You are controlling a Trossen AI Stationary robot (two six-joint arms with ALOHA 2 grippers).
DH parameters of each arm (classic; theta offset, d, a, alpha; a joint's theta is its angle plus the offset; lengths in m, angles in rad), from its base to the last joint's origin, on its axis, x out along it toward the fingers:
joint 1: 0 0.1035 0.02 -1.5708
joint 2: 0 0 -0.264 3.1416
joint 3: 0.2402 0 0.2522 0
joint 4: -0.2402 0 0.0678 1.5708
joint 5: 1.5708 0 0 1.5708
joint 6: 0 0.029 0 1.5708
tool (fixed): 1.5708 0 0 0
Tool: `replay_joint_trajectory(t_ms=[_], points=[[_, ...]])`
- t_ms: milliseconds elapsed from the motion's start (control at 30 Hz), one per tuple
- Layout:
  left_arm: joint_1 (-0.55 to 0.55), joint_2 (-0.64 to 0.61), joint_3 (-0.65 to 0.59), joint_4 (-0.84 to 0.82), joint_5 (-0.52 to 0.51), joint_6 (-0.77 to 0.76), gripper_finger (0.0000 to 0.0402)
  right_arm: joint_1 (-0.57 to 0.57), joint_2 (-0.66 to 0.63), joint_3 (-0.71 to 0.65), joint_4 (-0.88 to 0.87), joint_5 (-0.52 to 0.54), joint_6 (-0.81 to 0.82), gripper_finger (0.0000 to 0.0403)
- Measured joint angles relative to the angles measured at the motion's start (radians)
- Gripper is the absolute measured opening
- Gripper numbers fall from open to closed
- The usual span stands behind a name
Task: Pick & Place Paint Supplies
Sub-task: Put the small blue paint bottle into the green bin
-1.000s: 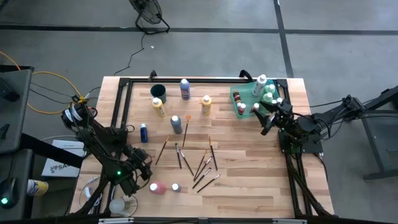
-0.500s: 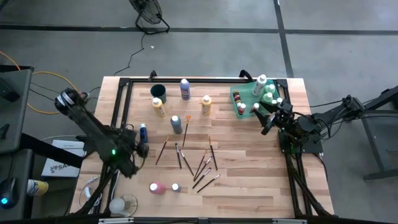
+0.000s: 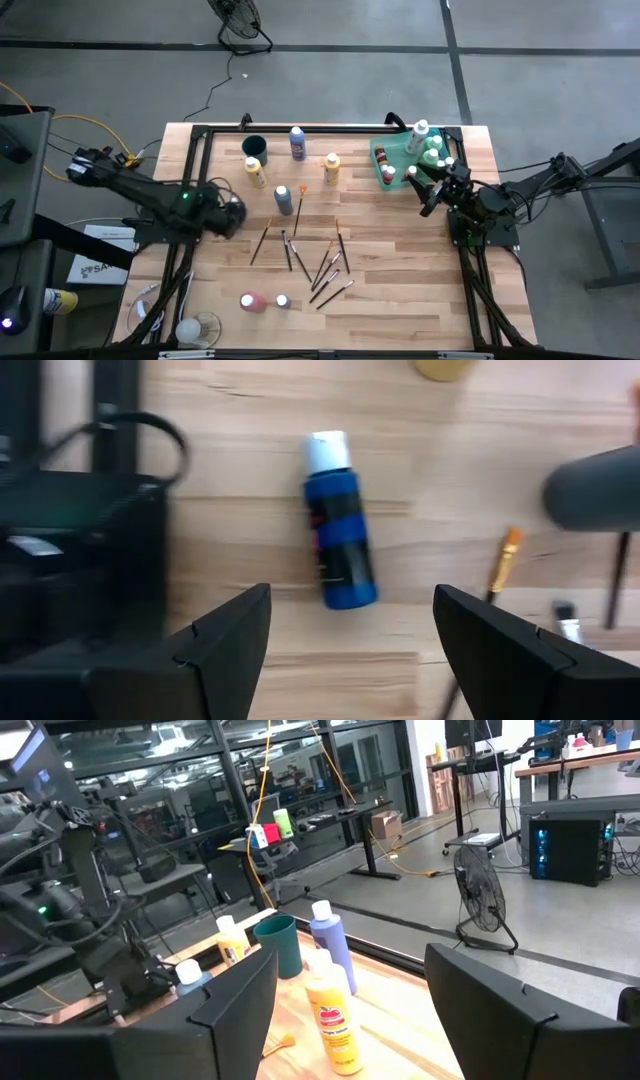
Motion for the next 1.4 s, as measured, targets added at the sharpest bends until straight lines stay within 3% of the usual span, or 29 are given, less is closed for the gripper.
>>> replay_joint_trajectory(t_ms=[167,333,733,1167,1400], points=[[0.129,0.028,0.000,0.133,0.050,0.157,0.0273,0.000,0.000,0.000,-0.001,0.000,0.000,0.0247],[0.216,0.066,-0.004,0.110,0.069,0.197,0.0273,0.000,0.000,0.000,-0.001,0.000,0.000,0.0247],[0.389,0.175,-0.098,0.329,0.161,0.345,0.0273,0.000,0.000,0.000,-0.003,-0.028,0.000,0.0247],[0.408,0.300,-0.160,0.456,0.283,0.394,0.0270,0.000,0.000,0.000,-0.006,-0.054,0.000,0.0247],[0.408,0.310,-0.175,0.457,0.292,0.392,0.0201,0.000,0.000,0.000,-0.007,-0.054,0.000,0.0247]])
